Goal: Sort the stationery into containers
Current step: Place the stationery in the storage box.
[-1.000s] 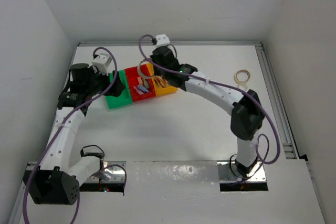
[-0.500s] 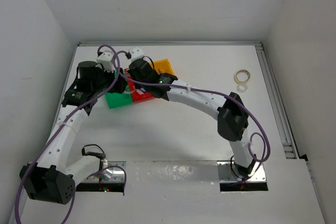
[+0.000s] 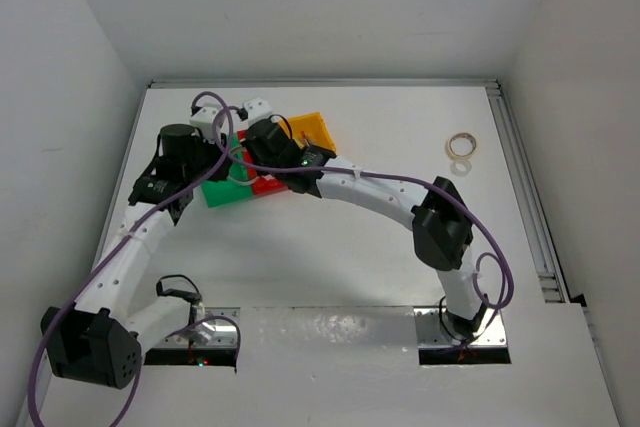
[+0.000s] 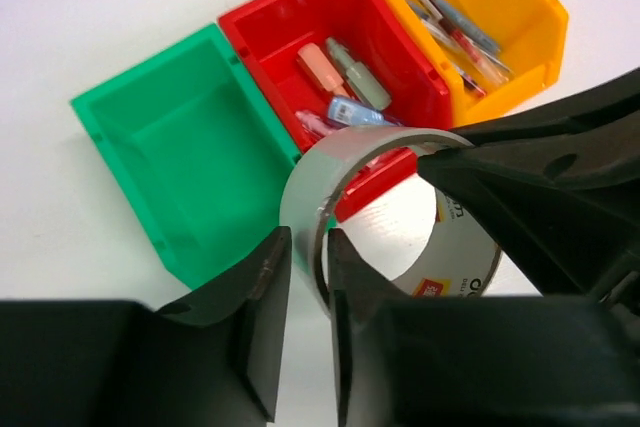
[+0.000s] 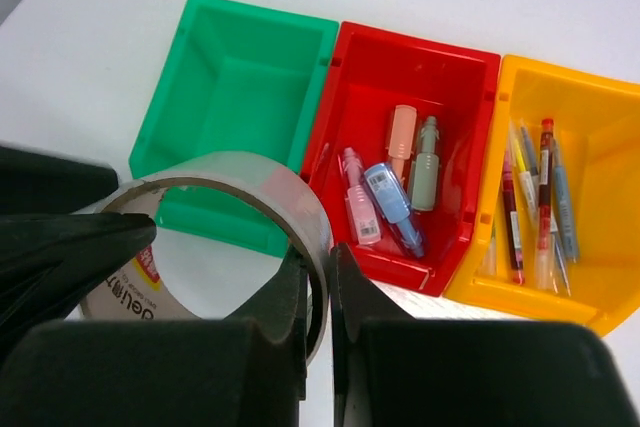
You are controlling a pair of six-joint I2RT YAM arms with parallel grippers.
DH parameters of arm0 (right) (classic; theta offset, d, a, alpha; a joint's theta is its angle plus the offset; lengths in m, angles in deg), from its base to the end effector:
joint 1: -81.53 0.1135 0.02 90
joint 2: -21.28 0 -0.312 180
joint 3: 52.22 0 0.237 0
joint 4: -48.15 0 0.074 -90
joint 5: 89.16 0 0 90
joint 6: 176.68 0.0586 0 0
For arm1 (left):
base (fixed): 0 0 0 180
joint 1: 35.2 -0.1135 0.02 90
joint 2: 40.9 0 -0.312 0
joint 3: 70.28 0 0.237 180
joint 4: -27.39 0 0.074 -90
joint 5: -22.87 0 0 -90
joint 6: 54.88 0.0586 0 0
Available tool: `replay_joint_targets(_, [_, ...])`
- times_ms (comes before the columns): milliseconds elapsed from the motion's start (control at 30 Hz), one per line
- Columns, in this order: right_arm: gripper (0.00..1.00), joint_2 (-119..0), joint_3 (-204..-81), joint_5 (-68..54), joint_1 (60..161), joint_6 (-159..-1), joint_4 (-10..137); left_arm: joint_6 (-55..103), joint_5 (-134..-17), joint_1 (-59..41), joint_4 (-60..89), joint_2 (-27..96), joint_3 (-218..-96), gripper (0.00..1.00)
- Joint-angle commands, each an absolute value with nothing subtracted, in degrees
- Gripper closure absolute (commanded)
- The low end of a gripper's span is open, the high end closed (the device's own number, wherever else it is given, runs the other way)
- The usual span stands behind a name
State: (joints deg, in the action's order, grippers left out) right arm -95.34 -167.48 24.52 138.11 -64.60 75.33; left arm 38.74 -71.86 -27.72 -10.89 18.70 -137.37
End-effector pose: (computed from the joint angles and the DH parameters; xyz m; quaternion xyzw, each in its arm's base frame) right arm 0.2999 0.4118 0.3258 -0.1494 0.8345 0.1805 0.4986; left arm 0.2084 -0.0322 0.3457 0.1043 0.8627 -0.0525 0.4921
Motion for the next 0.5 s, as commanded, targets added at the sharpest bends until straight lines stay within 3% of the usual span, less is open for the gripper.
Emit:
replay_joint_targets(0, [1.0, -91.0, -168.7, 21.9, 139.2, -63.7, 70.3, 41.1, -67.5, -27.6, -9.6, 19.7, -134.2, 0.83])
replay_joint_targets(133, [1.0, -91.1, -168.3, 19.5, 139.2, -63.3, 69.6, 40.7, -66.8, -27.6, -9.3, 20.4, -133.9, 1.0])
replay_joint_targets(233, [0.96, -91.2, -167.9, 17.7, 138.5, -62.5, 69.3, 40.4, -66.8, -27.9, -9.8, 21.5, -135.1, 1.0])
replay_joint_targets(300, [0.74, -91.3, -167.6, 16.0, 137.7, -62.0, 69.1, 40.4, -66.1, -28.2, -10.8, 22.8, -136.2, 1.0])
replay_joint_targets(333, [0.49, -91.0, -167.3, 14.4, 136.8, -61.3, 68.9, 40.4, -65.7, -29.4, -12.0, 23.3, -137.2, 1.0])
replay_joint_targets(467, [0.37, -88.2, -164.5, 13.8, 133.8, -58.9, 68.1, 41.4, -63.3, -32.7, -13.9, 26.5, -139.4, 1.0])
